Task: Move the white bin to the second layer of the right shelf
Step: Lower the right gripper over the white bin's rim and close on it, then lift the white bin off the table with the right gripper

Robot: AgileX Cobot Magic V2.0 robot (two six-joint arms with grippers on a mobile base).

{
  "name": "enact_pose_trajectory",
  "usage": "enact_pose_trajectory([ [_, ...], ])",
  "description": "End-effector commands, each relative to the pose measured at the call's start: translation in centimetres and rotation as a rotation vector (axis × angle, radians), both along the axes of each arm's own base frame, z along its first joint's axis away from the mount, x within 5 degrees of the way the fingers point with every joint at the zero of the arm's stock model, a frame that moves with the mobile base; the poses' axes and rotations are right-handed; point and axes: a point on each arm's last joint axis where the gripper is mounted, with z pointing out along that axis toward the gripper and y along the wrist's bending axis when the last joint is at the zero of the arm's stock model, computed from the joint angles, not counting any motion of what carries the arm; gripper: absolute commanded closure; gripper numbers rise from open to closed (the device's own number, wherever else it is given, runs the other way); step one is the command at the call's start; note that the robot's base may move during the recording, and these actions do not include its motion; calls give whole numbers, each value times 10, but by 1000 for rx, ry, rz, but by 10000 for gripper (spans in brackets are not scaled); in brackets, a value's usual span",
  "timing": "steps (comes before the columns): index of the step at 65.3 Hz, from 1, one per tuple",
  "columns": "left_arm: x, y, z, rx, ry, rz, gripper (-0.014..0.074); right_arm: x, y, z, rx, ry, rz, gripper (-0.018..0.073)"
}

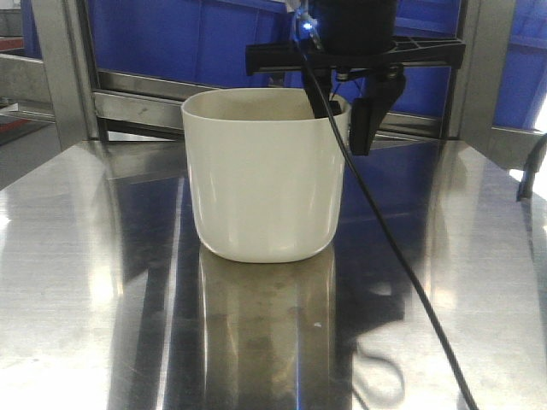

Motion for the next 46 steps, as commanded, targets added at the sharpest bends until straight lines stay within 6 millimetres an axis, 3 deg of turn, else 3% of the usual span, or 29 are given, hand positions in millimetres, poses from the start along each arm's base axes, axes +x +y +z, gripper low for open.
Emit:
enact_pose_trajectory([
  [1,0,0,-4,-17,-59,1,512,-7,-5,27,18,-55,11,419],
  [9,0,0,-4,-17,-59,1,512,-7,-5,30,30,-73,13,512],
  [26,0,0,-4,-17,-59,1,512,-15,-14,50,14,-129,84,506],
  [34,0,0,-4,-17,-59,1,512,-20,-25,69,-19,-185,189,506],
  [46,0,0,-4,-17,-59,1,512,-24,-56,90,-29,-269,218,506],
])
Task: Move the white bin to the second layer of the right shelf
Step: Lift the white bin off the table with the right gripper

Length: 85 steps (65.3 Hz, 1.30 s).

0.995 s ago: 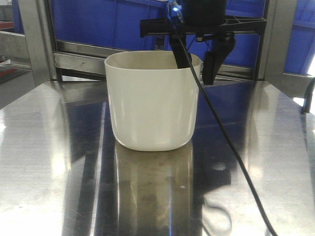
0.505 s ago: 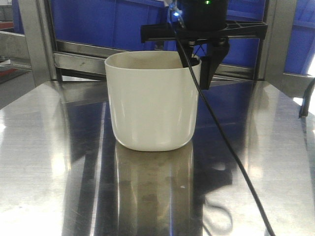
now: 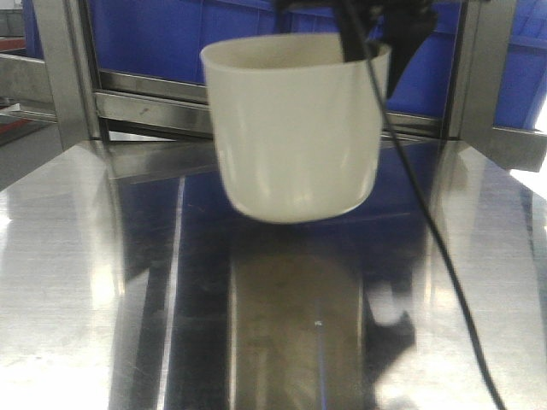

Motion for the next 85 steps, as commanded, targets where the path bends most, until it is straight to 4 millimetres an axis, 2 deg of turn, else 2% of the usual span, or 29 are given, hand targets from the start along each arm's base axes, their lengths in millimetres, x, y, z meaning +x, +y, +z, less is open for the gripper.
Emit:
enact_pose_trajectory([
  [1,0,0,-4,-17,-59,1,512,-9,-28,39,19,-150,9,506],
  [8,0,0,-4,-17,-59,1,512,-15,-53,43,49,-199,-36,506],
  [22,0,0,-4,-17,-59,1,512,-45,-102,45,115,-319,-63,506],
  [29,0,0,-4,-17,-59,1,512,-67,-127,37,126,-351,-90,506],
  [46,0,0,-4,-17,-59,1,512,-115,-167,16,141,-372,-193,506],
  [66,0,0,-4,-17,-59,1,512,-167,-188,10,129,-495,-246,506],
  [85,0,0,-4,-17,-59,1,512,-210,-188,0,135,-589,-250,506],
])
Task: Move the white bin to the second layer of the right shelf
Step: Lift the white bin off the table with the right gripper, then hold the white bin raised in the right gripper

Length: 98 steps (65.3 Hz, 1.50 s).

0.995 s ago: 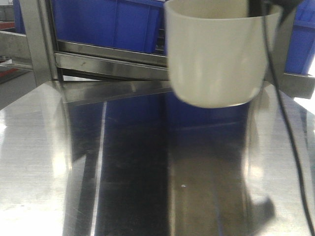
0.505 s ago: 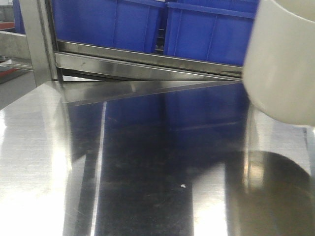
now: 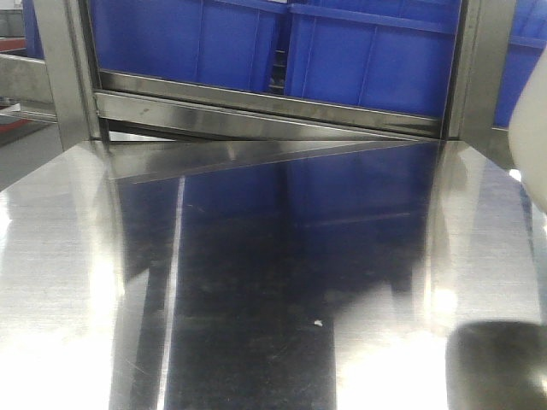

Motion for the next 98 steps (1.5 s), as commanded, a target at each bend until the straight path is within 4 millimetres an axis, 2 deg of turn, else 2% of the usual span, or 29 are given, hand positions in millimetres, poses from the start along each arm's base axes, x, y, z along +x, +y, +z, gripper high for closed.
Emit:
enact_pose_trajectory([
  [1,0,0,-4,-17,-59,1,512,-8,0,14,2,-140,-6,506],
  [20,0,0,-4,-17,-59,1,512,-33,1,5,0,-203,-6,506],
  [34,0,0,-4,-17,-59,1,512,-46,1,10,-7,-263,-6,506],
  [47,0,0,-4,-17,-59,1,512,-56,-2,13,-99,-303,0,506],
  [63,0,0,-4,-17,-59,1,512,-58,0,10,-89,-288,38,506],
  [76,0,0,-4,-17,-59,1,512,-56,2,-2,-74,-252,50,506],
  [98,0,0,-4,-17,-59,1,512,-56,2,-3,-73,-251,50,506],
])
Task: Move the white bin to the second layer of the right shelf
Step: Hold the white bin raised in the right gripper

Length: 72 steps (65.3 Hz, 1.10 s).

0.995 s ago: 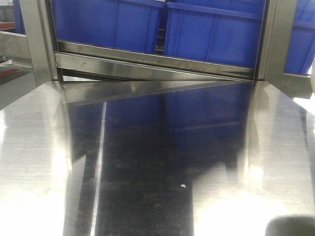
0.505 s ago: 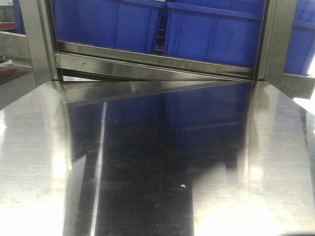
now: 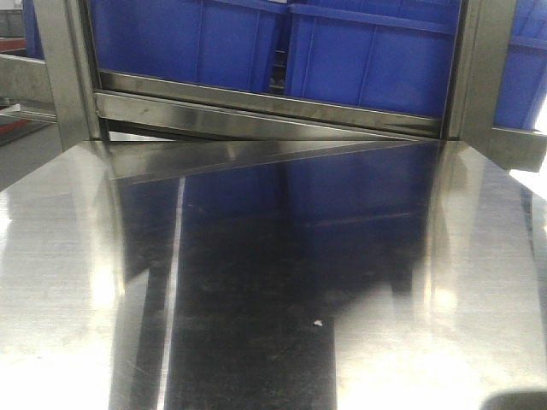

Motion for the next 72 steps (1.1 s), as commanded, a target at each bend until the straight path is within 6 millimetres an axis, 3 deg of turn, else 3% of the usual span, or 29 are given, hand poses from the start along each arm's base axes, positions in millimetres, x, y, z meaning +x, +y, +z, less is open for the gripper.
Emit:
enact_pose_trajectory([
  [1,0,0,-4,-17,-59,1,512,4,0,16,0,-108,5,506],
  [72,0,0,-4,-17,-59,1,512,4,0,16,0,-108,5,506],
])
